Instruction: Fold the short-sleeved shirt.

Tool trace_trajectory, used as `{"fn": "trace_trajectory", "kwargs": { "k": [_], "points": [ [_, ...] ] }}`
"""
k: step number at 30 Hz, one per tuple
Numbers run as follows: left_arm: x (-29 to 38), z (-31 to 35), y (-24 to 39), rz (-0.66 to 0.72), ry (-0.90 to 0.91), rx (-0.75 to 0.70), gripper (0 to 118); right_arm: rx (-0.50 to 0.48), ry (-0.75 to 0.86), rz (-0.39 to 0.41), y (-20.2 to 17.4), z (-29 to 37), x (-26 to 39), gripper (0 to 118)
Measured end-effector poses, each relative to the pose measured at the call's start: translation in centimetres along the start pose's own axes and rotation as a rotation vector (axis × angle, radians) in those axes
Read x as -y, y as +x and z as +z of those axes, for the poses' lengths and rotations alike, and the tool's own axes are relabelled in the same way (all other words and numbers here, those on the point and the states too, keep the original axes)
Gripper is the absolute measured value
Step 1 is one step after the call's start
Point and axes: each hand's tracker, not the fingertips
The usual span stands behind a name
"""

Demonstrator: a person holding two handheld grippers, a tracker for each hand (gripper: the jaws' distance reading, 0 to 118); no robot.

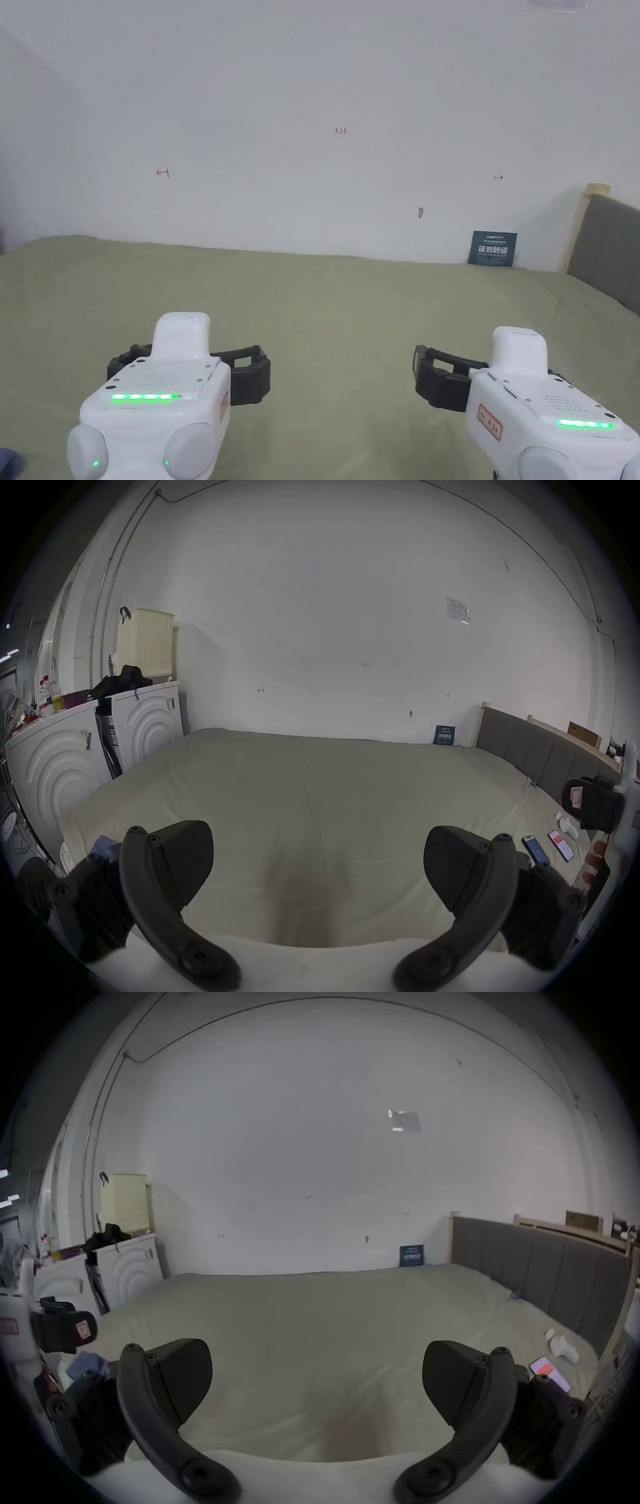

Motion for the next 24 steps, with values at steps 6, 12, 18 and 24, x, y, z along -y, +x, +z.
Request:
{"fn": "trace_trajectory", "kwargs": {
  "k": [6,12,18,24],
  "points": [
    [-0.2,0.3,0.0,-0.002,0.006,-0.002,118,0.016,-0.039,-0.020,0.6,-0.6,0.6,118],
    [-0.2,-0.3,-0.4,0.010,-0.001,-0.002,118,0.035,-0.045,-0.021,1.1,-0.5,0.1,118],
    [-0.5,0.1,-0.1,0.012,-0.002,0.006,118,0.082,-0.093,0.004,0.8,-0.5,-0.5,118],
    [-0.3,0.0,0.0,0.015,-0.010,0.011,118,0.071,-0.132,-0.043,1.1,-1.4,-0.1,118]
  ]
}}
